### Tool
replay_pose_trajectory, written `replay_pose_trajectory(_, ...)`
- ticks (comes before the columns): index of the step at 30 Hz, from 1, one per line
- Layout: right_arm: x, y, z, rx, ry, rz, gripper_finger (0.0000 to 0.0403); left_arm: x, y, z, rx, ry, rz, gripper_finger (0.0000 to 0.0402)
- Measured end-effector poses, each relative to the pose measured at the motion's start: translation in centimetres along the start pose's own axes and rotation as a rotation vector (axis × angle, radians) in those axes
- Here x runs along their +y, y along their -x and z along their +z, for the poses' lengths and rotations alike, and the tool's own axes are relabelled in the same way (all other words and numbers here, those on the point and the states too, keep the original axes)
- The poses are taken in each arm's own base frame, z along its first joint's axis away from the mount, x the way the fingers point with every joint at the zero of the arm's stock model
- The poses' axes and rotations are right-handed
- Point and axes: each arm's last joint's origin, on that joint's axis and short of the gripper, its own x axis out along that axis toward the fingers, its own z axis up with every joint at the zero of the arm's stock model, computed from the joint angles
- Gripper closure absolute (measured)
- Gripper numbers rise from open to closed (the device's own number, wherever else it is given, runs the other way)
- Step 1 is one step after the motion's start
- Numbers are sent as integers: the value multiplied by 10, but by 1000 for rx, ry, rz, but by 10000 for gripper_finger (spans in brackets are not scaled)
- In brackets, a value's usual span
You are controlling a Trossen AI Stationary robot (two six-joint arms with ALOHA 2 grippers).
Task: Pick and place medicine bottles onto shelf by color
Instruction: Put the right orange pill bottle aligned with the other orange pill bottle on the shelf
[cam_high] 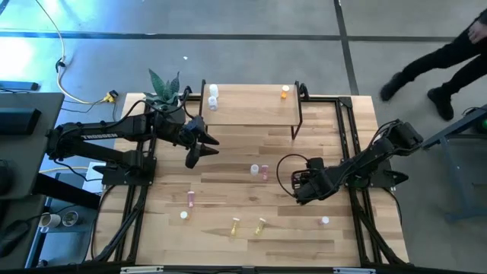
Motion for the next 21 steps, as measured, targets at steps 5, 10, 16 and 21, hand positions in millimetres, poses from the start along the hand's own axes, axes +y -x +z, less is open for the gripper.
replay_pose_trajectory(5, 0, 0, 0, 1, 2, 2, 284, 0, 0, 0, 0, 0, 0, 229)
replay_pose_trajectory(10, 0, 0, 0, 8, 2, 0, 285, 0, 0, 0, 0, 1, 0, 229)
replay_pose_trajectory(16, 6, 7, -1, 52, 13, 20, 286, 2, 1, 1, -4, 7, 8, 229)
replay_pose_trajectory(21, 15, 26, 3, 60, 25, 46, 286, 9, 2, 3, -21, 22, 35, 229)
